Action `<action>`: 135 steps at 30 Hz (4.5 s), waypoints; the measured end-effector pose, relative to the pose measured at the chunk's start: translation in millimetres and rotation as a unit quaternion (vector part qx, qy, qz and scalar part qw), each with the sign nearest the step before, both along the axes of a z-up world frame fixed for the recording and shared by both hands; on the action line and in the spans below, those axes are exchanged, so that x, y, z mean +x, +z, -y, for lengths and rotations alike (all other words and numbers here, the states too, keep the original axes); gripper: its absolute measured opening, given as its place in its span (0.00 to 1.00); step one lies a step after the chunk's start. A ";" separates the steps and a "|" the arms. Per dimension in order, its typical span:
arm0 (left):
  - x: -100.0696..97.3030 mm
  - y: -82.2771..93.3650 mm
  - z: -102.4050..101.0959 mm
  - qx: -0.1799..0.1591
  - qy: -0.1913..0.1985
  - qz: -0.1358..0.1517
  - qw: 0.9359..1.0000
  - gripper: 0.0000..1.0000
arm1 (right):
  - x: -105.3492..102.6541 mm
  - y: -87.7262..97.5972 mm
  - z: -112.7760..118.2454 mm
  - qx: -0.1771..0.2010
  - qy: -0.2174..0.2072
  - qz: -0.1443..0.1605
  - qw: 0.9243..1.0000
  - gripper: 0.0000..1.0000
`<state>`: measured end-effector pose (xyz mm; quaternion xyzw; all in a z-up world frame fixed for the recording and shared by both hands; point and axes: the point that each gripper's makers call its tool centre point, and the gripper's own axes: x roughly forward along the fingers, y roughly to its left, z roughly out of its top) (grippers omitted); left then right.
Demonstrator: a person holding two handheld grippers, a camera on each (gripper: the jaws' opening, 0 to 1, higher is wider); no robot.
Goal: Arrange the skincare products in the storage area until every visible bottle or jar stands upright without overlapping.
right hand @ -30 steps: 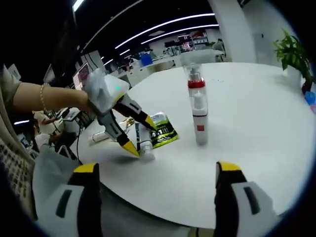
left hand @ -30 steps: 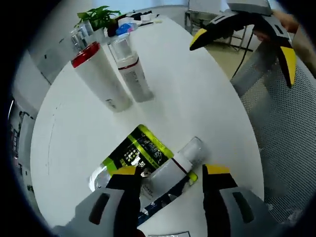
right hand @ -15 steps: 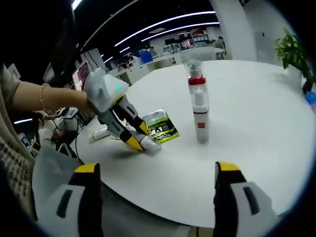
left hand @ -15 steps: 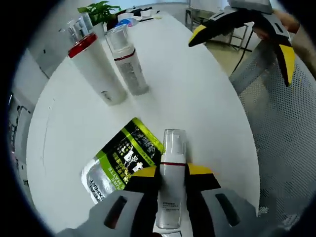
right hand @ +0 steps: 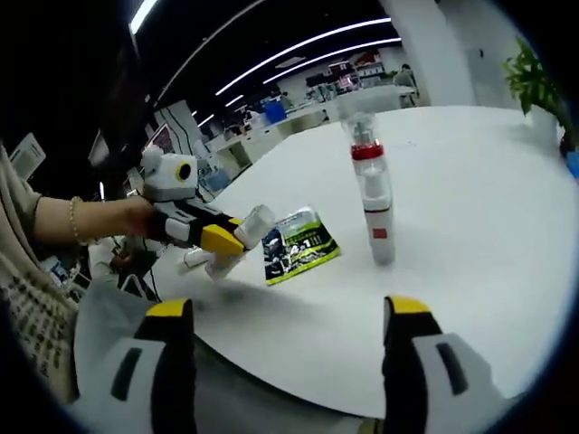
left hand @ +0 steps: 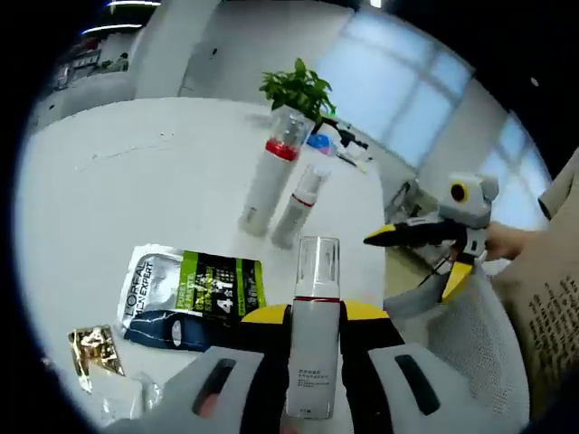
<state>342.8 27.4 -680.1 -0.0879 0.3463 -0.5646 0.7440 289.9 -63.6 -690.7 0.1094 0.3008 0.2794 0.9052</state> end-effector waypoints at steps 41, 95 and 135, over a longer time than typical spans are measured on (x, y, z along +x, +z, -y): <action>-94.6 120.7 -10.7 -0.276 0.037 -0.057 0.959 0.17 | -19.4 147.4 -115.0 0.336 0.219 0.073 0.913 0.20; -92.3 142.1 27.8 -0.122 -0.064 0.133 0.981 0.17 | -20.1 197.2 -92.6 0.198 0.242 0.181 0.932 0.31; -30.7 45.2 64.5 0.103 -0.138 0.226 0.959 0.17 | 37.7 100.3 -56.0 -0.008 0.208 0.176 0.962 0.25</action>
